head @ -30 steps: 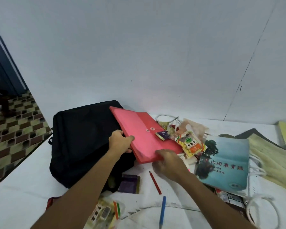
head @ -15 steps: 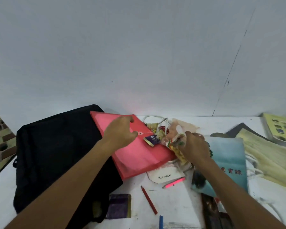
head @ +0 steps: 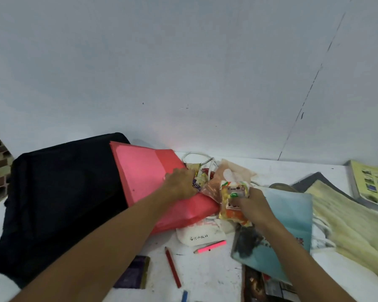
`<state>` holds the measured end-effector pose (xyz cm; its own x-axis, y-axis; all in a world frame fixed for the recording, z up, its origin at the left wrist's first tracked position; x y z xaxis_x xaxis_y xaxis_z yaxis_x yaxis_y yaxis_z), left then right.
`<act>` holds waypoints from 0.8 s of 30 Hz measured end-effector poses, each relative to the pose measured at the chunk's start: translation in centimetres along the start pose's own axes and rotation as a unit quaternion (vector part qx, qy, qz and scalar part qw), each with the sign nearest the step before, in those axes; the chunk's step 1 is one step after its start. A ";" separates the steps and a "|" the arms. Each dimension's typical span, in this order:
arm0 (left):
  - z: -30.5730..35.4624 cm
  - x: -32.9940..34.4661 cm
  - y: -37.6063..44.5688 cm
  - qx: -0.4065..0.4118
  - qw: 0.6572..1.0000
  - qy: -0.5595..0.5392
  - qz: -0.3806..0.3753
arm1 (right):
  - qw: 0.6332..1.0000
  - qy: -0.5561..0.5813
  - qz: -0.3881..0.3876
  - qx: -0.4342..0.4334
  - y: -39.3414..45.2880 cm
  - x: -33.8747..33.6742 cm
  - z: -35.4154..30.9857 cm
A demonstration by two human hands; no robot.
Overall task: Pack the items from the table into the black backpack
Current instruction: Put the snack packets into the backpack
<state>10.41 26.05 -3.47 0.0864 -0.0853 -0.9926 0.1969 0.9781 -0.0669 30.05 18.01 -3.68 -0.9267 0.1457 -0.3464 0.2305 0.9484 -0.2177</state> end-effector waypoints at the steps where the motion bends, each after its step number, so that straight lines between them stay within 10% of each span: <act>1: -0.1 -0.2 -0.1 0.007 1.000 -0.008 0.006 | 1.000 0.014 -0.004 0.004 0.0 -0.1 0.2; 13: -13.6 -11.3 -13.7 0.054 0.976 -0.094 0.190 | 0.986 0.137 -0.088 -0.044 -0.9 5.6 -6.8; 24: -26.8 -1.7 -21.7 -0.130 0.985 -0.049 0.100 | 0.903 0.269 -0.333 -0.024 -12.0 25.4 -12.7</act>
<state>-20.18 10.04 -3.00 0.1947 0.1078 -0.9749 -0.0887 0.9918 0.0920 -0.03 13.92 1.74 -0.8680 -0.3579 0.3441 -0.4326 0.8853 -0.1704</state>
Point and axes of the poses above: each hand's wrist, its own y-axis towards the middle knuckle, its own x-axis out of the palm, z = x × y, the point moved 9 cm from there along y, towards the middle knuckle, and after that the axes turned 6 degrees about y, right-handed, at the moved point
